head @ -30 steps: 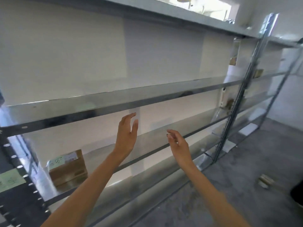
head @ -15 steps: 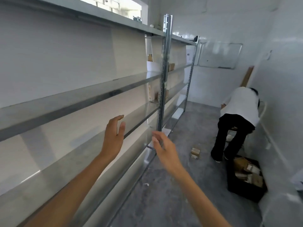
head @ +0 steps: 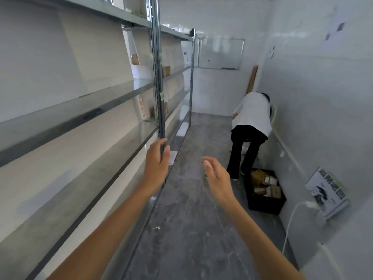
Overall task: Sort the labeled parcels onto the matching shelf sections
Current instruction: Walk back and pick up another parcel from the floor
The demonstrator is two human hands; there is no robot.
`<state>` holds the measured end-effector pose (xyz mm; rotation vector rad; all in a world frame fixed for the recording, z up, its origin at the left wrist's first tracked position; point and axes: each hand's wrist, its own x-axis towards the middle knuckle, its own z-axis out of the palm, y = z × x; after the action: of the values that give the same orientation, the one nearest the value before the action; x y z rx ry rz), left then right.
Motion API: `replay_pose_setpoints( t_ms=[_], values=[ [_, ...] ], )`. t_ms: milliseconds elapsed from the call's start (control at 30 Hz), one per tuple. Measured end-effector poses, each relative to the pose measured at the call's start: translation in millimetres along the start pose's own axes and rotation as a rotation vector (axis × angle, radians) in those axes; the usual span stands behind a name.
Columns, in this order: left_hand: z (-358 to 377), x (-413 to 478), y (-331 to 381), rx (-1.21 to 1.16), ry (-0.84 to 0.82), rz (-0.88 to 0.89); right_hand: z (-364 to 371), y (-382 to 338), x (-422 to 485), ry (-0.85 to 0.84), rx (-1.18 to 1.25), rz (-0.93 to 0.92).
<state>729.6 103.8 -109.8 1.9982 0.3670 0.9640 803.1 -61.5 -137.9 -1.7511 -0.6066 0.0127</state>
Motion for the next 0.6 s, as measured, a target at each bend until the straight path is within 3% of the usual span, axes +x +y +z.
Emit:
replay_pose_setpoints(
  t_ms=[600],
  values=[
    [62.5,76.8,-61.0,-0.030,-0.220,0.010,-20.1,41.1,67.3,0.233,-0.146,0.071]
  ],
)
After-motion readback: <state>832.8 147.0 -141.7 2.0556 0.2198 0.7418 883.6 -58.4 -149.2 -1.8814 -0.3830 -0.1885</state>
